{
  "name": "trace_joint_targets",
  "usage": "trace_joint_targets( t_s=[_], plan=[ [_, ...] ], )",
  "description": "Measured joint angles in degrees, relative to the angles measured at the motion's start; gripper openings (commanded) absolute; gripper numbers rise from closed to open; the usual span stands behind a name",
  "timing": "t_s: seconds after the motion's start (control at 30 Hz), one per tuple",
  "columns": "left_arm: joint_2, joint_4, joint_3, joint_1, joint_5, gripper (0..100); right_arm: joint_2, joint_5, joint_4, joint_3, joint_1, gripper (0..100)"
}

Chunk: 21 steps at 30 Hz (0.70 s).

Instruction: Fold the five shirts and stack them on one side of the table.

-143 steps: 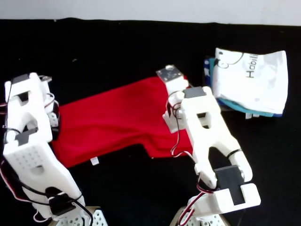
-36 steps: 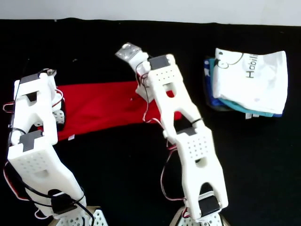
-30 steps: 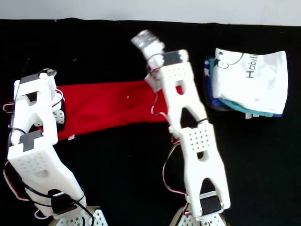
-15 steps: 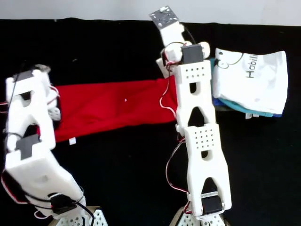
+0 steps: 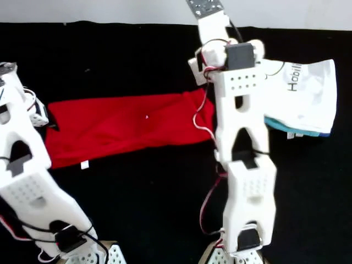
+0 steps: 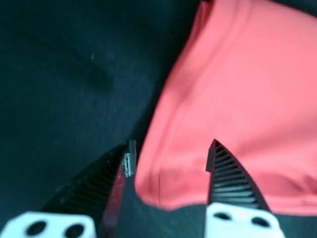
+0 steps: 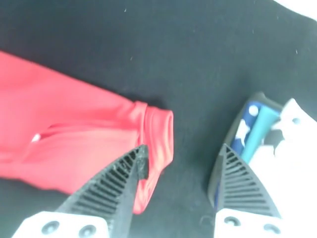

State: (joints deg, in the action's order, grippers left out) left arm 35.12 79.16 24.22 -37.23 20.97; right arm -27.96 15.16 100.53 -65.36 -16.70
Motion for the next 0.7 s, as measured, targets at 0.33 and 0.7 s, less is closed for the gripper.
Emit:
trace_joint_targets(
  t_s=[0.33,0.7],
  plan=[
    [21.71,9.41,23.82,1.67,-0.09,24,27.78,0.0,0.0,28.31,0.0,22.4],
    [30.51,18.37,39.21,3.43,4.75,1,39.21,0.0,-0.18,49.23,0.0,22.4]
  ],
)
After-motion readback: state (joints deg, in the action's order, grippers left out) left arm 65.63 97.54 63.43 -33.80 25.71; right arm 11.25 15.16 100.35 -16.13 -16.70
